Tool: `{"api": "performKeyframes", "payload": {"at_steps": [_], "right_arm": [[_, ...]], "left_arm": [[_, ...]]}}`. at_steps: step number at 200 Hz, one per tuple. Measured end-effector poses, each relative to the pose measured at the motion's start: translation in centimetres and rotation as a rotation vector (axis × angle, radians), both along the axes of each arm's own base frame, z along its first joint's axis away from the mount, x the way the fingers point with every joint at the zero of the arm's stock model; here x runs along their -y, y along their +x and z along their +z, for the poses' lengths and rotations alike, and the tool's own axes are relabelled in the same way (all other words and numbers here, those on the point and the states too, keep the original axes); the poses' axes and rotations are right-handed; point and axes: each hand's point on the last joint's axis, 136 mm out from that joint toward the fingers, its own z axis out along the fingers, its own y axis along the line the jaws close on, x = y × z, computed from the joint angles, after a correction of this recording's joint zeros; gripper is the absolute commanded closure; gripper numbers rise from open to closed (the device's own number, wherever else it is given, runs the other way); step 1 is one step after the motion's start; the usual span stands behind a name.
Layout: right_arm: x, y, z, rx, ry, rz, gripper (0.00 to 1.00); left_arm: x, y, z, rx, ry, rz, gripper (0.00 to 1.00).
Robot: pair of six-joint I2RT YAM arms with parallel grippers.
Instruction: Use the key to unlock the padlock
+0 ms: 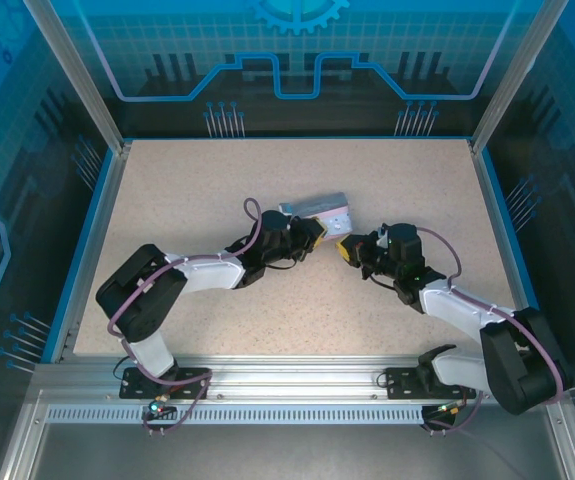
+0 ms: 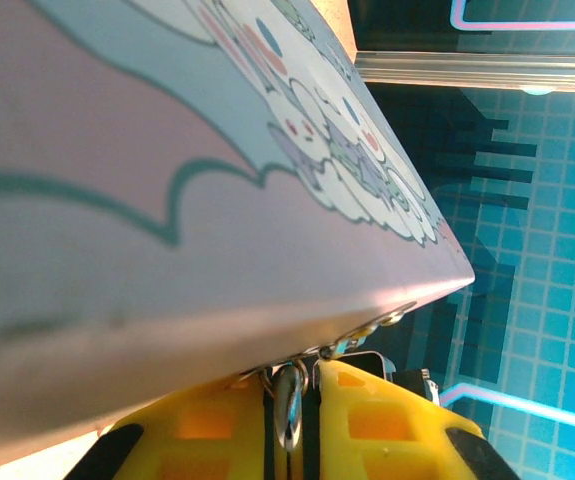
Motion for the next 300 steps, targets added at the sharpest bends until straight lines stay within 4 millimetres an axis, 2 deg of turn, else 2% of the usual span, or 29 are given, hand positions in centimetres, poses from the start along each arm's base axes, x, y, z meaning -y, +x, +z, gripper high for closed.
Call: {"api": "performKeyframes", "payload": {"at_steps": [54,160,247,300], "right_arm": [[0.0,0.0,0.0,0.001,0.000,0.000,1.00],[0.0,0.2,-0.9,-0.021,-0.008,-0.007,1.00],[-0.2,0.9,-0.1,-0.002,0.003,-0.010,1.00],[-0.2,1.0,-0.4,-0.010,-0.001,-0.010,1.00]], "left_arm": [[0.1,0.0,-1.1,-0.012,0.010,-0.002,1.00],[0.4,0.0,-1.2,-0.003,0.006,-0.001,1.00],[0.5,-0.1,-1.3,-0.003,0.005,-0.004,1.00],[0.6,-0.1,-1.3,0.000,0.006,0.000,1.00]]}}
